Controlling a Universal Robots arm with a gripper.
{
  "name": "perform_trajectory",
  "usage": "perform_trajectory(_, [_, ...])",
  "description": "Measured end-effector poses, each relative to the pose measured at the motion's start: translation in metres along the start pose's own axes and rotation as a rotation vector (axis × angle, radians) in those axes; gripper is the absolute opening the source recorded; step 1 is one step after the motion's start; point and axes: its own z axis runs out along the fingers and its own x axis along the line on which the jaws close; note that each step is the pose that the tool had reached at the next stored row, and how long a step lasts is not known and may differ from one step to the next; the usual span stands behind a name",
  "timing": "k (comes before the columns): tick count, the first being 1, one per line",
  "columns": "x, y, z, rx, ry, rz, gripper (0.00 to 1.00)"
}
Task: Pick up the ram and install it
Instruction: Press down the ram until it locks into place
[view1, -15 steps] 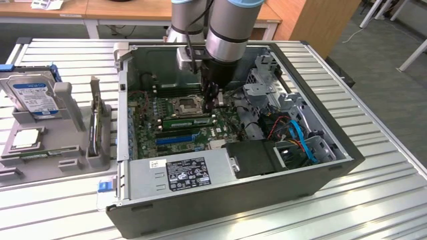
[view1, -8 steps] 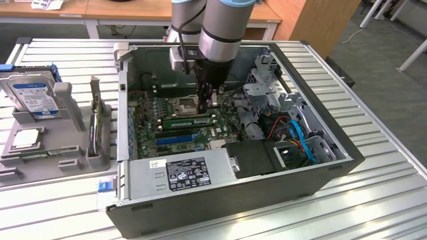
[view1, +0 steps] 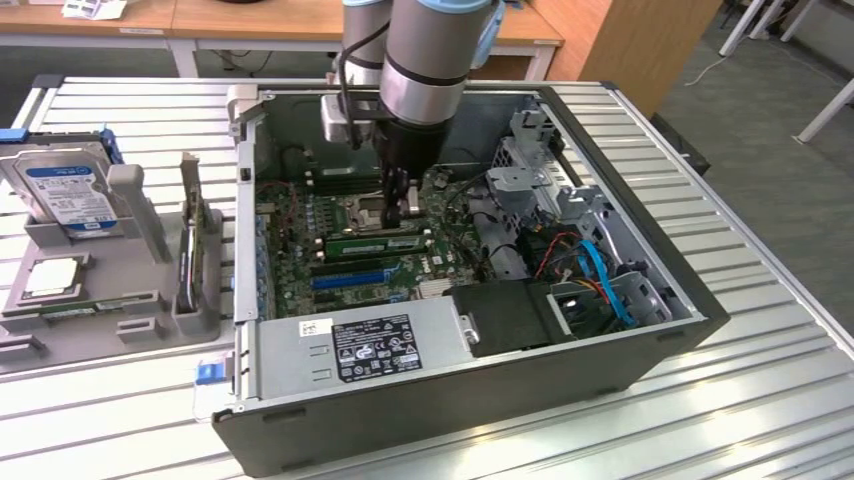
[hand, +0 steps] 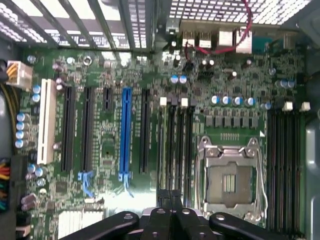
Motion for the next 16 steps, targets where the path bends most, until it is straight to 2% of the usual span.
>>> perform_trajectory(16, [0.0,0.0305,0.0018,0.0002,-0.0002,0.003,0.1])
